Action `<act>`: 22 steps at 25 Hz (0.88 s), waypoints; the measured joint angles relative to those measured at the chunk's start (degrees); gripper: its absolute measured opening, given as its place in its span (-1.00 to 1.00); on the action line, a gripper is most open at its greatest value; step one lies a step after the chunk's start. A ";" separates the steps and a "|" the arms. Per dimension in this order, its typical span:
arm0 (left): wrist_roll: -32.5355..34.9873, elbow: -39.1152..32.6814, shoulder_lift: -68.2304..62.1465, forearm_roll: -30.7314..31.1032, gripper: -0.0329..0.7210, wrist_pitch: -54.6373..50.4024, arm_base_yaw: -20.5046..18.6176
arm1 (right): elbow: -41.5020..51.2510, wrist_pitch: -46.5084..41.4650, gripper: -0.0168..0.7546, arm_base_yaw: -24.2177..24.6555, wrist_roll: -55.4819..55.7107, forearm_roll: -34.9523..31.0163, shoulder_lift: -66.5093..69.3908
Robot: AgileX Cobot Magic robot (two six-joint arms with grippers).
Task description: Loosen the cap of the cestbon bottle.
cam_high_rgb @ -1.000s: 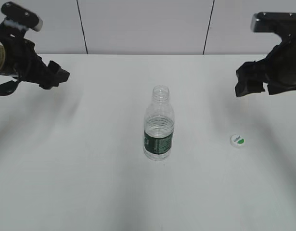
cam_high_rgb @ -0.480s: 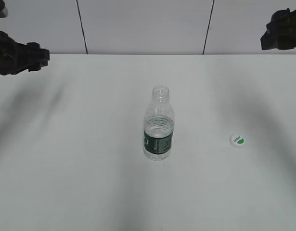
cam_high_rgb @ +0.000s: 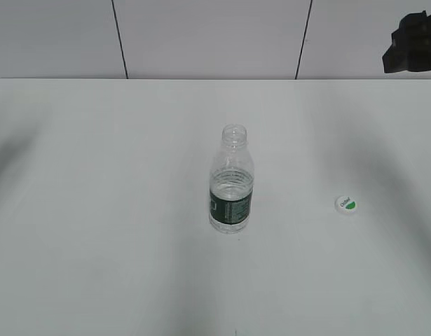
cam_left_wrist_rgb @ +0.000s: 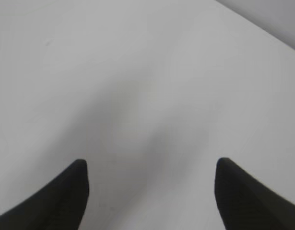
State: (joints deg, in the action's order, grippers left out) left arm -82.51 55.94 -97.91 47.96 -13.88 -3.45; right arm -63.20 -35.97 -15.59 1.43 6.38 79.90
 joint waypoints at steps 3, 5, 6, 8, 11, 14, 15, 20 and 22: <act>0.00 0.00 0.00 -10.36 0.38 -0.06 -3.38 | 0.00 -0.19 0.57 0.00 0.56 0.00 0.00; 0.00 0.00 0.00 -11.53 0.38 0.10 -3.65 | 0.00 -0.19 0.57 0.00 0.69 -0.12 0.00; 0.27 0.00 0.00 -11.78 0.38 0.08 -3.58 | 0.00 -0.19 0.57 0.00 0.69 -0.26 0.00; 2.48 0.00 0.00 -14.42 0.38 0.08 -3.52 | 0.00 -0.19 0.57 0.00 0.69 -0.95 0.00; 10.94 0.00 0.00 -26.90 0.36 -0.03 -3.52 | 0.00 -0.19 0.57 0.00 0.76 -1.66 0.00; 31.36 0.00 0.01 -46.26 0.29 -0.92 -3.19 | 0.00 -0.19 0.57 0.00 0.80 -2.11 0.00; 39.77 0.06 0.01 -52.14 0.27 -2.34 -3.13 | 0.00 -0.21 0.57 0.00 0.80 -2.17 0.00; 79.51 3.83 0.01 -62.10 0.25 -19.37 -2.83 | 0.00 -0.26 0.57 0.00 0.82 -2.36 0.00; 84.38 6.19 0.01 -59.37 0.25 -27.12 -2.72 | 0.00 -1.36 0.57 0.00 0.87 -2.42 -0.04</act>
State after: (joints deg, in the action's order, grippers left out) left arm 1.87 62.12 -97.89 -11.41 -41.00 -6.17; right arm -63.20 -37.33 -15.59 2.29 3.95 79.85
